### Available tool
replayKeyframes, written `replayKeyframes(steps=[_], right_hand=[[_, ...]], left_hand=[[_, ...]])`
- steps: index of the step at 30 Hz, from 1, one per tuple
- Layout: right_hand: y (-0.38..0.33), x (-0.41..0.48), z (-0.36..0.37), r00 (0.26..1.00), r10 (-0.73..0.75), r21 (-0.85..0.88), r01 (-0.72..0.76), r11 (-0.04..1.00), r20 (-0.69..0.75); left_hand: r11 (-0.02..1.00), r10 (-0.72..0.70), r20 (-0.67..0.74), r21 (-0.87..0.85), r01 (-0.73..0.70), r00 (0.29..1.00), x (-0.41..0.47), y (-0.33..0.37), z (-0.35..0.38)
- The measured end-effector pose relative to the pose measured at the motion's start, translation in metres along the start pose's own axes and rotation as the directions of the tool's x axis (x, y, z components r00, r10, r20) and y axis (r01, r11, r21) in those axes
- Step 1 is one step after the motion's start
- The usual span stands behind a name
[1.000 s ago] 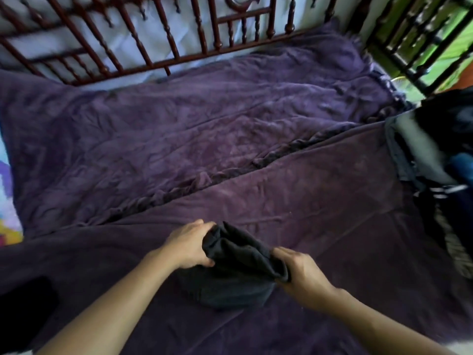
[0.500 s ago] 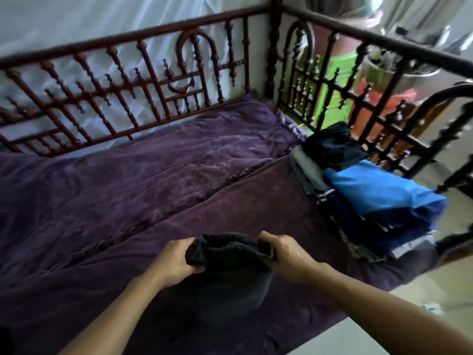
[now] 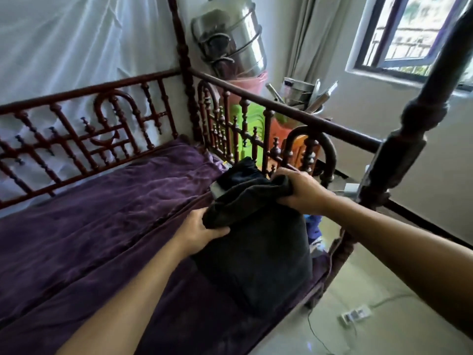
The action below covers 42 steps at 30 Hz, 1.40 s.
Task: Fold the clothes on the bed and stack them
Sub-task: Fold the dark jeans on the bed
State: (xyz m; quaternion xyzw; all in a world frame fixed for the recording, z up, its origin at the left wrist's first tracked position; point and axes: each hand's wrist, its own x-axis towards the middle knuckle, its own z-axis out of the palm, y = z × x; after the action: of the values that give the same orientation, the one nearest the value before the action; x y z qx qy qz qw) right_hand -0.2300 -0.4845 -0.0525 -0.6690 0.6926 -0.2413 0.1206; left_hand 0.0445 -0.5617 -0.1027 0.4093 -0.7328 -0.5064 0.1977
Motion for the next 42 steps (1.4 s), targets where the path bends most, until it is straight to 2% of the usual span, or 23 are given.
replayKeyframes(steps=[4,8,11,15,18,20,22,23,25,27,29,32,42], right_hand=[[0.026,0.042,-0.051,0.998,0.068,-0.08,-0.067,0.995,-0.002],[0.05,0.091,-0.071,0.993,0.113,-0.162,-0.107,0.981,0.031],[0.078,0.137,-0.063,0.976,0.197,-0.211,-0.173,0.962,0.097],[0.135,0.203,-0.016,0.934,0.294,-0.261,-0.238,0.936,0.201],[0.18,0.232,0.033,0.904,0.355,-0.288,-0.284,0.915,0.238],[0.206,0.238,0.064,0.884,0.387,-0.324,-0.297,0.898,0.263],[0.228,0.237,0.09,0.91,0.349,-0.387,-0.245,0.889,0.223],[0.239,0.233,0.103,0.946,0.269,-0.44,-0.168,0.882,0.179],[0.254,0.222,0.13,0.98,0.102,-0.504,-0.003,0.864,0.168],[0.263,0.204,0.154,0.972,0.033,-0.478,0.086,0.874,0.234],[0.278,0.182,0.176,0.955,0.103,-0.434,0.029,0.9,0.277],[0.298,0.158,0.2,0.933,0.167,-0.429,-0.016,0.903,0.317],[0.326,0.157,0.249,0.912,0.234,-0.445,-0.065,0.893,0.337]], left_hand=[[0.981,-0.021,0.004,-0.195,0.021,1.0,0.048,0.036,0.025],[0.932,-0.072,0.006,-0.355,0.07,0.997,0.101,0.044,0.042],[0.872,-0.134,0.025,-0.471,0.13,0.991,0.15,0.029,0.055],[0.825,-0.283,0.096,-0.483,0.294,0.954,0.227,-0.014,0.067],[0.827,-0.364,0.091,-0.426,0.366,0.927,0.282,-0.05,0.08],[0.866,-0.396,-0.001,-0.332,0.373,0.918,0.317,-0.073,0.09],[0.905,-0.421,-0.108,-0.117,0.409,0.901,0.347,-0.09,0.098],[0.905,-0.417,-0.152,0.027,0.425,0.896,0.358,-0.096,0.102],[0.849,-0.307,-0.252,0.363,0.383,0.918,0.368,-0.107,0.109],[0.769,-0.12,-0.294,0.577,0.277,0.948,0.362,-0.113,0.119],[0.754,-0.107,-0.208,0.621,0.216,0.972,0.349,-0.124,0.137],[0.739,-0.257,-0.078,0.627,0.248,0.963,0.326,-0.151,0.164],[0.659,-0.308,-0.053,0.708,0.253,0.95,0.339,-0.198,0.185]])
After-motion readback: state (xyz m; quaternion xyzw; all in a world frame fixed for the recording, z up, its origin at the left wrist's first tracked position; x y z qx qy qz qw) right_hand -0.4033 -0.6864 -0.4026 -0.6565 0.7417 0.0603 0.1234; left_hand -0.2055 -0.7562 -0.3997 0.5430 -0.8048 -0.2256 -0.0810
